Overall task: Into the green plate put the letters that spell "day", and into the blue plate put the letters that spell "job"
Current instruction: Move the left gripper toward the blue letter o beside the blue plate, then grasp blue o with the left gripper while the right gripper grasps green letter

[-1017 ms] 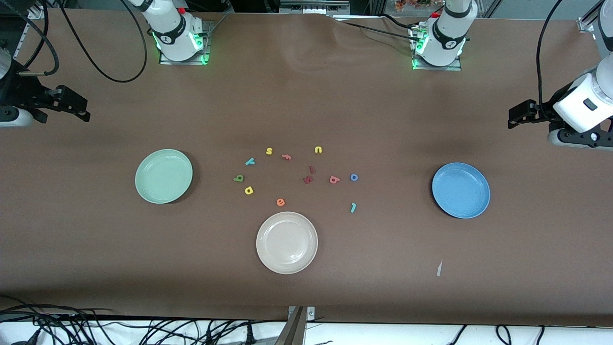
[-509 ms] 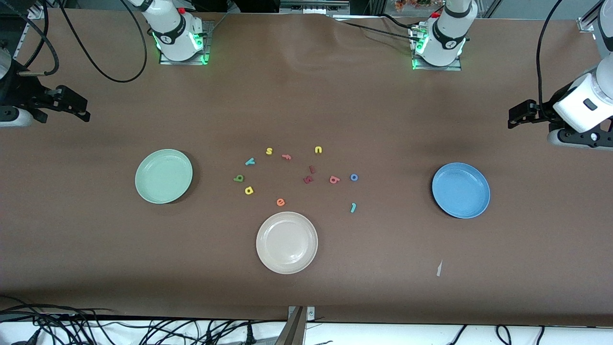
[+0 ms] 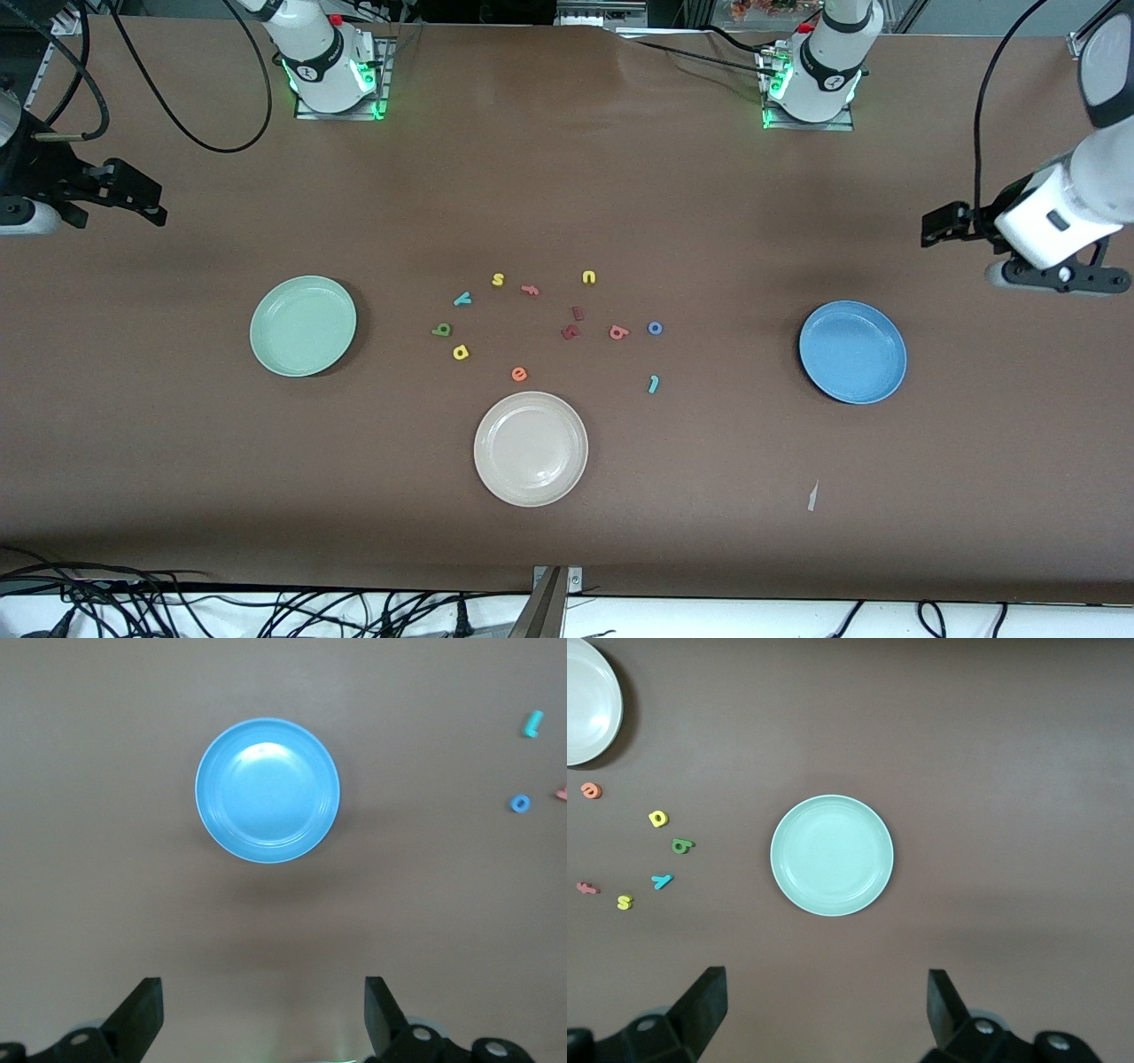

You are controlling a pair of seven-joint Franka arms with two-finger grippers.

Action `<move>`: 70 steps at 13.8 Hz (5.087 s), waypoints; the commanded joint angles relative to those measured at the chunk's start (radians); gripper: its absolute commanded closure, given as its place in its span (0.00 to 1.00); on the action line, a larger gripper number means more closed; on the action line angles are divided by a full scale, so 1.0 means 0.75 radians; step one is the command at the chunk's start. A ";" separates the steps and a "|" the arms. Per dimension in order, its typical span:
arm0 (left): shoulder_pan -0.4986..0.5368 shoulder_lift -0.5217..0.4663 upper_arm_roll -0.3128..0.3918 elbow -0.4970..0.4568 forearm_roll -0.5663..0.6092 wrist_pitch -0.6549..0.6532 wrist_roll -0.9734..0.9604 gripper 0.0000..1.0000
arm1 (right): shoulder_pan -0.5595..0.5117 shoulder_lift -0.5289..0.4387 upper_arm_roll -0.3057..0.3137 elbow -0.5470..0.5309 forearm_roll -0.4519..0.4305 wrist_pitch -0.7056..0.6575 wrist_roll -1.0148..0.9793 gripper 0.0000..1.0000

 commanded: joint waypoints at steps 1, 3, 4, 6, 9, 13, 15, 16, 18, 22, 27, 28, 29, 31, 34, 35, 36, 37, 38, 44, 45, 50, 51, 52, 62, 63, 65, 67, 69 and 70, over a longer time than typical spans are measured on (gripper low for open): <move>-0.028 0.115 -0.001 0.069 -0.020 -0.013 -0.121 0.00 | 0.000 0.035 0.000 -0.004 0.016 0.067 0.015 0.00; -0.079 0.193 -0.001 0.097 -0.038 -0.009 -0.125 0.00 | 0.000 0.061 -0.002 0.000 0.014 0.120 0.015 0.00; -0.126 0.258 -0.001 0.132 -0.059 -0.009 -0.125 0.00 | 0.000 0.074 -0.002 0.000 0.014 0.141 0.015 0.00; -0.198 0.373 -0.001 0.216 -0.065 -0.009 -0.127 0.00 | -0.002 0.110 -0.002 0.014 0.014 0.174 0.015 0.00; -0.257 0.461 0.001 0.225 -0.189 0.207 -0.190 0.00 | -0.006 0.133 -0.004 0.029 0.012 0.194 0.015 0.00; -0.418 0.547 0.003 0.151 -0.186 0.472 -0.297 0.00 | -0.012 0.135 -0.006 0.035 0.014 0.211 0.015 0.00; -0.456 0.564 0.001 0.134 -0.184 0.535 -0.332 0.00 | -0.012 0.139 -0.006 0.033 0.016 0.217 0.017 0.00; -0.470 0.578 0.003 0.134 -0.182 0.540 -0.332 0.00 | -0.012 0.139 -0.006 0.033 0.018 0.217 0.015 0.00; -0.496 0.606 0.005 0.134 -0.180 0.590 -0.350 0.00 | -0.010 0.141 -0.006 0.033 0.018 0.217 0.017 0.00; -0.490 0.609 0.003 0.138 -0.128 0.583 -0.356 0.00 | -0.010 0.141 -0.004 0.033 0.018 0.217 0.015 0.00; -0.480 0.602 0.005 0.145 -0.128 0.574 -0.350 0.00 | -0.010 0.141 -0.004 0.031 0.018 0.217 0.017 0.00; -0.476 0.596 0.008 0.145 -0.128 0.568 -0.348 0.00 | -0.010 0.141 -0.004 0.033 0.020 0.217 0.017 0.00; -0.476 0.596 0.008 0.147 -0.128 0.564 -0.348 0.00 | -0.010 0.139 -0.004 0.031 0.020 0.217 0.017 0.00; -0.474 0.594 0.010 0.153 -0.124 0.544 -0.344 0.00 | -0.010 0.141 -0.004 0.029 0.026 0.215 0.017 0.00; -0.476 0.596 0.012 0.153 -0.124 0.523 -0.352 0.00 | -0.008 0.139 -0.004 0.024 0.026 0.211 0.017 0.00; -0.490 0.602 0.010 0.141 -0.124 0.533 -0.358 0.00 | -0.010 0.141 -0.004 0.026 0.026 0.217 0.017 0.00; -0.505 0.609 0.010 0.142 -0.124 0.539 -0.377 0.00 | -0.010 0.141 -0.004 0.027 0.026 0.219 0.017 0.00; -0.515 0.609 0.010 0.138 -0.124 0.554 -0.403 0.00 | -0.008 0.141 -0.004 0.024 0.026 0.217 0.017 0.00; -0.531 0.613 0.010 0.136 -0.124 0.574 -0.428 0.00 | -0.008 0.141 -0.004 0.026 0.026 0.219 0.017 0.00; -0.652 0.686 0.008 0.033 0.015 0.797 -0.653 0.00 | -0.010 0.143 -0.004 0.020 0.029 0.217 0.017 0.00; -0.660 0.686 0.008 -0.017 0.023 0.854 -0.665 0.00 | -0.010 0.143 -0.004 0.018 0.037 0.217 0.017 0.00; -0.715 0.688 0.012 -0.170 0.025 1.045 -0.708 0.07 | -0.004 0.233 0.000 0.035 0.049 0.292 0.017 0.00; -0.719 0.692 0.012 -0.183 0.047 1.061 -0.710 0.08 | 0.002 0.254 0.002 0.033 0.063 0.303 0.017 0.00; -0.719 0.699 0.010 -0.203 0.076 1.083 -0.733 0.10 | 0.013 0.280 0.004 0.033 0.063 0.303 0.015 0.00; -0.740 0.750 0.012 -0.177 0.131 1.137 -0.835 0.33 | 0.382 0.685 -0.004 0.016 0.033 0.658 0.722 0.00; -0.746 0.752 0.012 -0.177 0.131 1.137 -0.847 0.35 | 0.397 0.702 -0.004 0.008 0.025 0.659 0.838 0.00; -0.748 0.752 0.012 -0.177 0.131 1.137 -0.847 0.40 | 0.442 0.722 -0.006 -0.028 0.018 0.715 1.006 0.00; -0.746 0.752 0.014 -0.168 0.131 1.137 -0.847 0.43 | 0.481 0.738 -0.004 -0.098 -0.041 0.811 1.141 0.00; -0.744 0.766 0.016 -0.148 0.131 1.137 -0.847 0.44 | 0.544 0.773 -0.006 -0.163 -0.128 0.928 1.333 0.00; -0.744 0.768 0.016 -0.146 0.131 1.137 -0.847 0.45 | 0.559 0.802 -0.006 -0.166 -0.190 0.949 1.403 0.00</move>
